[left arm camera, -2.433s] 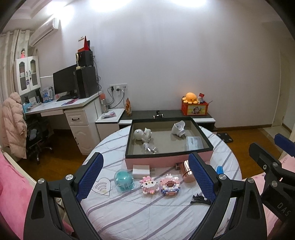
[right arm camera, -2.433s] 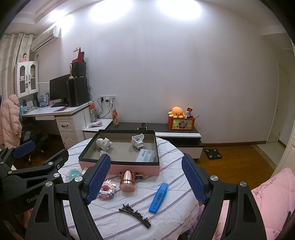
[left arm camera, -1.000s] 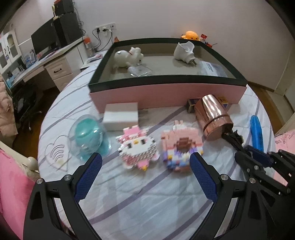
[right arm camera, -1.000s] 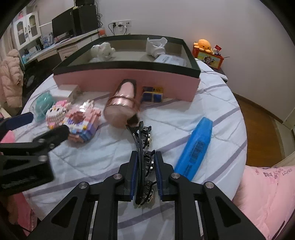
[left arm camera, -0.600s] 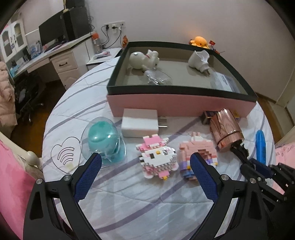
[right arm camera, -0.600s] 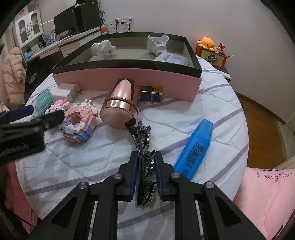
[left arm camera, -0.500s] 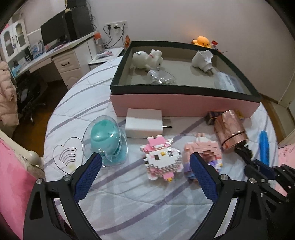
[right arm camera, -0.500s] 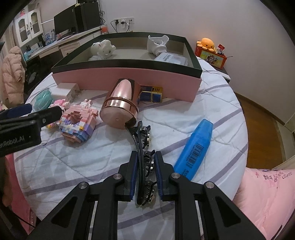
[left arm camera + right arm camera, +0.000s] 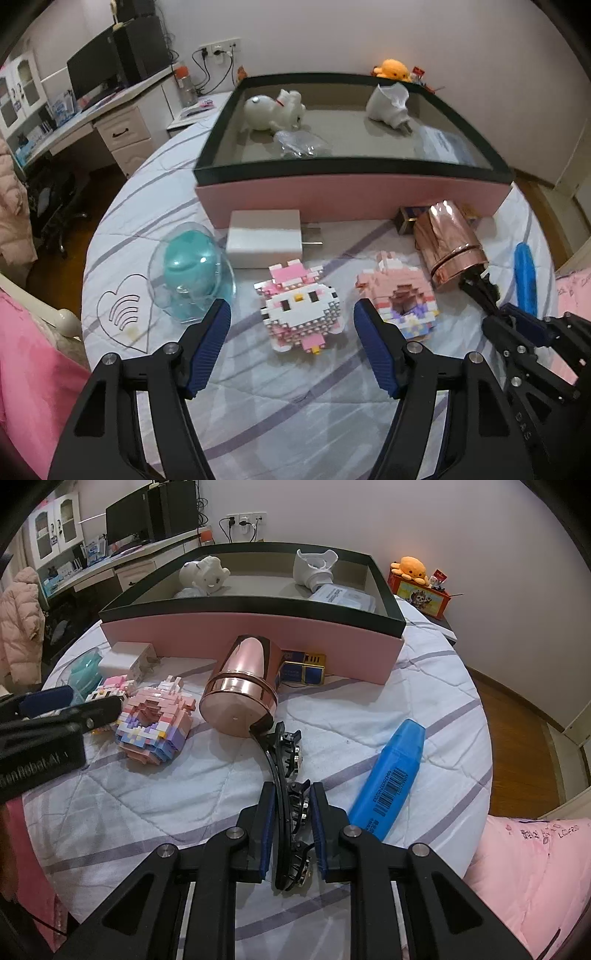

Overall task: Organize rigid objects
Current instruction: 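Grasp the pink-white block figure with the left tool while the right tool grasps the black hair clip, then lift the block figure with the left tool while the right tool carries the hair clip over the tray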

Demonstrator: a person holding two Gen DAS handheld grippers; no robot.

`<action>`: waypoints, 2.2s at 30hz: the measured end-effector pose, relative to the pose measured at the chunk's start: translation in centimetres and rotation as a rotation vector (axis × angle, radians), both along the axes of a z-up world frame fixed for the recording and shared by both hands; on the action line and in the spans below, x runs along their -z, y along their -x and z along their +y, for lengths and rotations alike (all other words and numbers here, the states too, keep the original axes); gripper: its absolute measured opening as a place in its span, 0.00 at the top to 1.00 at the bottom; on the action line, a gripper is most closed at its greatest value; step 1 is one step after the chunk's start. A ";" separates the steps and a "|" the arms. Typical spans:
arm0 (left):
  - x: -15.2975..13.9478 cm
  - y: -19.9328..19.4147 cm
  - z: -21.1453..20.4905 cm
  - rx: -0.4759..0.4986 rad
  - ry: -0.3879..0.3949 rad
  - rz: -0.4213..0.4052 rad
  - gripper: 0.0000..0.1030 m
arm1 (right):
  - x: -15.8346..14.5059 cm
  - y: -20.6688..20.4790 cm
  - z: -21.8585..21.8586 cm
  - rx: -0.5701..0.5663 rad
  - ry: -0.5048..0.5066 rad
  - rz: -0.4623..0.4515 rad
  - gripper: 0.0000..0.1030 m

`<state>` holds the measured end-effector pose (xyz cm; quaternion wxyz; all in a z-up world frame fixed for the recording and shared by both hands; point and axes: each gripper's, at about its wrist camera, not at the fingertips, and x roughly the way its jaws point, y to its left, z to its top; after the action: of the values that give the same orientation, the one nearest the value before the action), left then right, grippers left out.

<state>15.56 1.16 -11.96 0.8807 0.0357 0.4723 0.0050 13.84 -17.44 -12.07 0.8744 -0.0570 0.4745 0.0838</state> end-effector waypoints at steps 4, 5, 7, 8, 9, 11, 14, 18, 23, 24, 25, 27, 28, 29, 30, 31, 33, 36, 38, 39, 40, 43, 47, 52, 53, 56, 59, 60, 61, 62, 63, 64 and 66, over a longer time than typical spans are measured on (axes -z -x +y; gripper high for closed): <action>1.0 -0.7 -0.1 -0.006 0.018 0.032 0.31 | 0.0 0.0 -0.2 -0.002 -0.009 0.001 0.82; 1.1 -0.9 0.0 -0.008 0.028 0.034 0.31 | 0.0 0.0 -0.2 -0.003 -0.012 0.002 0.82; 1.5 -1.4 0.1 -0.019 0.024 0.041 0.31 | 0.0 0.0 -0.3 -0.001 -0.015 0.003 0.82; 1.6 -1.6 0.2 -0.021 0.028 0.039 0.31 | 0.0 -0.1 -0.4 0.000 -0.015 0.003 0.82; 1.7 -1.8 0.3 -0.020 0.035 0.040 0.34 | 0.0 -0.1 -0.4 0.000 -0.015 0.003 0.82; 1.7 -1.9 0.2 -0.007 0.028 0.029 0.55 | 0.0 -0.2 -0.3 0.002 -0.014 0.003 0.82; 1.7 -1.9 -0.3 0.008 -0.012 0.016 0.55 | 0.0 -0.2 -0.3 0.002 -0.012 0.005 0.81; 1.5 -1.9 -0.3 0.013 -0.011 0.016 0.55 | 0.0 -0.2 0.0 -0.002 0.002 0.001 0.80; 1.2 -1.7 0.0 0.011 0.002 0.020 0.55 | -0.2 -0.2 -0.3 0.006 -0.016 0.000 0.80; 1.1 -1.6 -0.1 0.015 0.001 0.019 0.55 | -0.4 -0.1 -0.3 0.007 -0.021 -0.002 0.81; 0.9 -1.5 -0.1 0.017 0.001 0.016 0.55 | -0.6 0.0 -0.4 0.009 -0.024 -0.007 0.81; 0.5 -1.1 -0.2 0.016 0.001 0.006 0.55 | -1.0 0.3 -0.4 0.005 -0.036 -0.018 0.82; 0.2 -0.9 -0.2 0.017 0.000 -0.002 0.55 | -1.3 0.4 -0.4 0.006 -0.038 -0.025 0.82; -0.2 -0.7 -0.2 0.018 -0.003 -0.011 0.55 | -1.6 0.6 -0.4 0.009 -0.036 -0.036 0.82; -0.5 -0.5 -0.1 0.017 -0.004 -0.020 0.55 | -2.0 0.8 -0.4 0.010 -0.038 -0.047 0.82; -1.0 -0.3 -0.1 0.016 -0.004 -0.031 0.55 | -2.3 1.0 -0.4 0.008 -0.044 -0.057 0.82; -1.9 0.3 0.1 0.011 -0.006 -0.054 0.55 | -3.2 1.4 -0.5 0.014 -0.051 -0.083 0.82; -3.5 1.2 0.3 0.000 -0.014 -0.100 0.55 | -5.0 2.2 -0.6 0.021 -0.057 -0.135 0.82; -4.9 1.8 0.4 0.004 -0.007 -0.134 0.55 | -6.4 2.8 -0.8 0.028 -0.066 -0.181 0.82; -5.5 2.1 0.4 0.007 -0.007 -0.154 0.55 | -7.0 3.0 -0.9 0.036 -0.070 -0.200 0.82; -6.5 2.6 0.3 0.010 -0.009 -0.181 0.55 | -7.9 3.3 -1.0 0.047 -0.073 -0.226 0.82; -8.5 3.5 0.2 0.020 -0.007 -0.239 0.55 | -10.1 4.3 -1.4 0.068 -0.085 -0.299 0.82; -11.5 5.0 -0.1 0.030 -0.005 -0.329 0.55 | -12.9 5.7 -1.8 0.081 -0.107 -0.386 0.82; -14.6 6.8 0.0 0.041 0.001 -0.430 0.55 | -15.6 7.4 -1.6 0.073 -0.113 -0.482 0.82; -15.2 7.1 0.1 0.043 0.002 -0.446 0.55 | -15.9 7.7 -1.6 0.073 -0.114 -0.496 0.82; -16.0 7.7 0.5 0.033 0.003 -0.477 0.55 | -16.6 8.4 -1.5 0.072 -0.123 -0.522 0.82; -16.1 8.1 0.7 0.034 0.015 -0.479 0.55 | -16.9 8.9 -1.3 0.073 -0.128 -0.535 0.82; -16.1 8.2 0.7 0.035 0.017 -0.476 0.55 | -16.9 9.0 -1.4 0.073 -0.128 -0.535 0.82; -16.0 8.3 0.7 0.038 0.016 -0.475 0.55 | -16.8 9.1 -1.4 0.072 -0.130 -0.535 0.82; -15.9 8.2 0.7 0.042 0.015 -0.473 0.55 | -16.8 9.1 -1.5 0.070 -0.131 -0.534 0.82; -15.9 8.3 0.6 0.043 0.017 -0.470 0.55 | -16.8 9.2 -1.5 0.070 -0.131 -0.533 0.82; -15.9 8.3 0.7 0.040 0.020 -0.469 0.55 | -16.8 9.2 -1.5 0.071 -0.131 -0.533 0.82; -16.1 8.2 0.9 0.033 0.013 -0.471 0.55 | -16.7 9.3 -1.6 0.075 -0.130 -0.531 0.82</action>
<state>7.33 2.10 4.11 0.9668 0.0355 0.2531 -0.0042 4.53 -19.01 4.66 0.9725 -0.0032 0.2241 0.0638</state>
